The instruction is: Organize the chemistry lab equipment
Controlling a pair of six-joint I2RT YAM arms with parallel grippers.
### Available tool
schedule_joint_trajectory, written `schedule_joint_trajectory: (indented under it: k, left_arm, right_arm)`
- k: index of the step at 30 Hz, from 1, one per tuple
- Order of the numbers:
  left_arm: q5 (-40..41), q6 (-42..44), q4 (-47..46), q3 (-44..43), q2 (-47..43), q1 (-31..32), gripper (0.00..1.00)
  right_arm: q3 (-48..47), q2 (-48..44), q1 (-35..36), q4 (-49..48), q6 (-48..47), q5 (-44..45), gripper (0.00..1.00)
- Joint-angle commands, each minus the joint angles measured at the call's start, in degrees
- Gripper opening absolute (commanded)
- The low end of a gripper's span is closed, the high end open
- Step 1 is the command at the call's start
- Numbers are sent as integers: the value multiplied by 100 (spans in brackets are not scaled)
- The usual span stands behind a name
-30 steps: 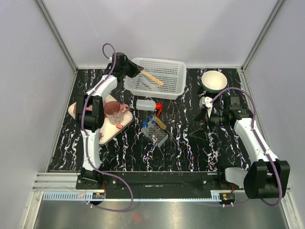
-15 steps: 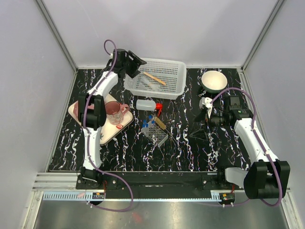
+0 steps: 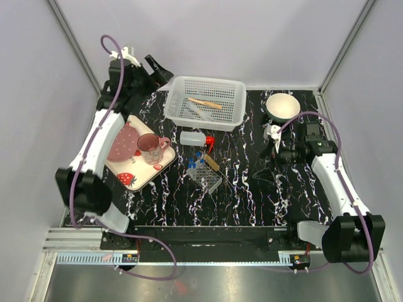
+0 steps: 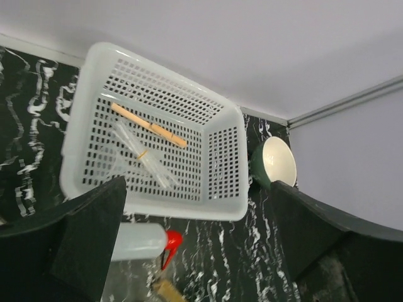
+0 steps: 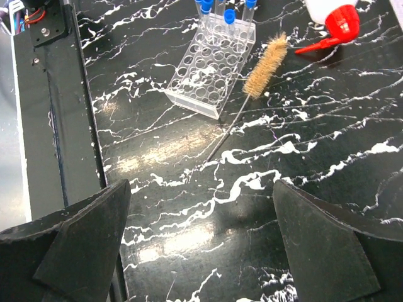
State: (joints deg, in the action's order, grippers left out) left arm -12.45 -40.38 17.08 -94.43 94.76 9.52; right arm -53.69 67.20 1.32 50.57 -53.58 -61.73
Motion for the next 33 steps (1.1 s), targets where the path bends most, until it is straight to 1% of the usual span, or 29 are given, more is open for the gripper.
schedule_joint_trajectory:
  k: [1,2,3,4,5,6,7,8,9,11,12,16,21,23,26,28,30,33]
  left_arm:
    - [523,1084,-12,1098,-1309,-29,99]
    - [585,1181,-38,1329,-1555,-38,99]
    - [707,1338,-56,1566,-2027,-55,99]
    - [752,1401,-99,2021,-2267,-64,99]
    - [787,1454,-161,2269,-2521,-82,99]
    - [866,1532,-222,2515,-2994,-99,99]
    - [928,1568,-318,2944,-3225,-117,99]
    - [981,1577,-346,3140,-3462,-134,99]
    - [1068,1603,-363,3324,-3882,-143,99]
    - [1052,1647,-337,3738,-4262,-152,99]
    - [930,1708,-311,3835,-4569,-169,99]
    - [525,1709,83,4265,-5133,-161,99]
    - [235,1551,488,4670,-5792,-161,99]
    - [138,1429,559,4863,-5951,-161,99]
    - [-91,1270,647,5189,-6346,-161,99]
    - [-275,1191,700,5451,-6470,-161,99]
    - [-625,1147,691,5610,-6628,-170,99]
    - [-934,1094,683,5883,-6769,-161,99]
  right_arm:
    - [-835,109,-36,778,-249,451,100]
    - [-958,205,-36,866,-249,487,100]
    - [-1194,249,-36,1041,-232,478,100]
    - [-1309,311,-36,1113,-214,452,100]
    - [-1415,424,-18,1148,-179,408,100]
    - [-1607,486,-1,1175,-31,330,100]
    - [-1696,557,26,1175,58,303,100]
    - [-1784,697,87,1157,137,302,100]
    - [-1950,768,244,1105,329,355,100]
    - [-2083,987,517,1000,558,521,100]
    - [-2214,1049,831,895,760,766,100]
    - [-2540,1540,1439,683,1086,1181,100]
    - [-3103,2173,1906,437,1631,1690,100]
    - [-3313,2464,2135,428,1798,1857,100]
    - [-3428,2745,2433,244,2113,2392,100]
    - [-3472,2938,2522,24,2290,2604,100]
    - [-3525,3070,2636,-186,2554,2877,100]
    - [-3596,3352,2855,-441,2739,3211,100]
